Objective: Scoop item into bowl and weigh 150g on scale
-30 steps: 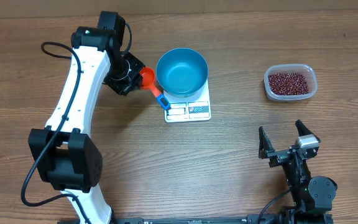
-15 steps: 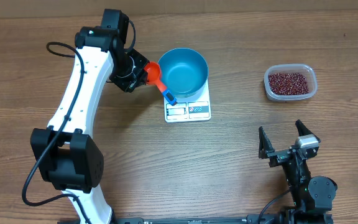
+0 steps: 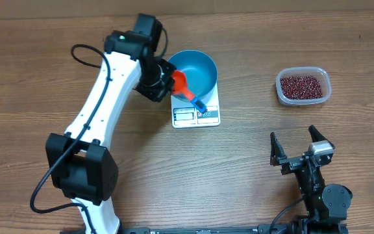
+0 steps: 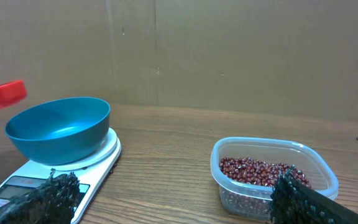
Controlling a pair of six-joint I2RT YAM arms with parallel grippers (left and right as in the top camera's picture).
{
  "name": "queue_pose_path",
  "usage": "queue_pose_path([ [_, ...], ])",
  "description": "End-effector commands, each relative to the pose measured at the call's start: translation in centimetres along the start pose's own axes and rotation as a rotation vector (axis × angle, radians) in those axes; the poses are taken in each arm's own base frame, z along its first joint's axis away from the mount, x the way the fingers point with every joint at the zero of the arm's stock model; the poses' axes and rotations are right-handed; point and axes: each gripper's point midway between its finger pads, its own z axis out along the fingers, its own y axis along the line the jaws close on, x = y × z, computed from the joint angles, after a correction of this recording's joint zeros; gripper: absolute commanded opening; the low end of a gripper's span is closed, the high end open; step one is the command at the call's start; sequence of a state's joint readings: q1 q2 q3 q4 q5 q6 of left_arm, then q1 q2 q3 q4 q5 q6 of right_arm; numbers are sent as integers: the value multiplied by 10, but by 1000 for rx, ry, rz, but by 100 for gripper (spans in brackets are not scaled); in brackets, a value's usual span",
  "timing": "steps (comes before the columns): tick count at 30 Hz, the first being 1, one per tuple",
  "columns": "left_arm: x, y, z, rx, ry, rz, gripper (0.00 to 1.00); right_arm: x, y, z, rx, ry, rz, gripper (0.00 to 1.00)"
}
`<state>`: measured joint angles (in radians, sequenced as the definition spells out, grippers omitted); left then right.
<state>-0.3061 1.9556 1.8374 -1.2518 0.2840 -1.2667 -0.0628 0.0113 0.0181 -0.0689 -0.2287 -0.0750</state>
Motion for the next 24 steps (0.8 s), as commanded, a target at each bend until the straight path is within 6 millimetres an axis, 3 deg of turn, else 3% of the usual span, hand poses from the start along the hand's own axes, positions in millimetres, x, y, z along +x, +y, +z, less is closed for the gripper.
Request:
queue_pose_path([
  [1,15,-12,-14,46,-19,1,4,2,1,0,-4,-4,-3,100],
  [10,24,-17,-11,52,-27,19,4,-7,4,0,-23,-39,7,100],
  [15,24,-17,-11,52,-27,7,4,-16,5,-3,-26,-26,210,100],
  [24,24,-18,-11,53,-26,-23,4,-70,10,-36,7,106,321,100],
])
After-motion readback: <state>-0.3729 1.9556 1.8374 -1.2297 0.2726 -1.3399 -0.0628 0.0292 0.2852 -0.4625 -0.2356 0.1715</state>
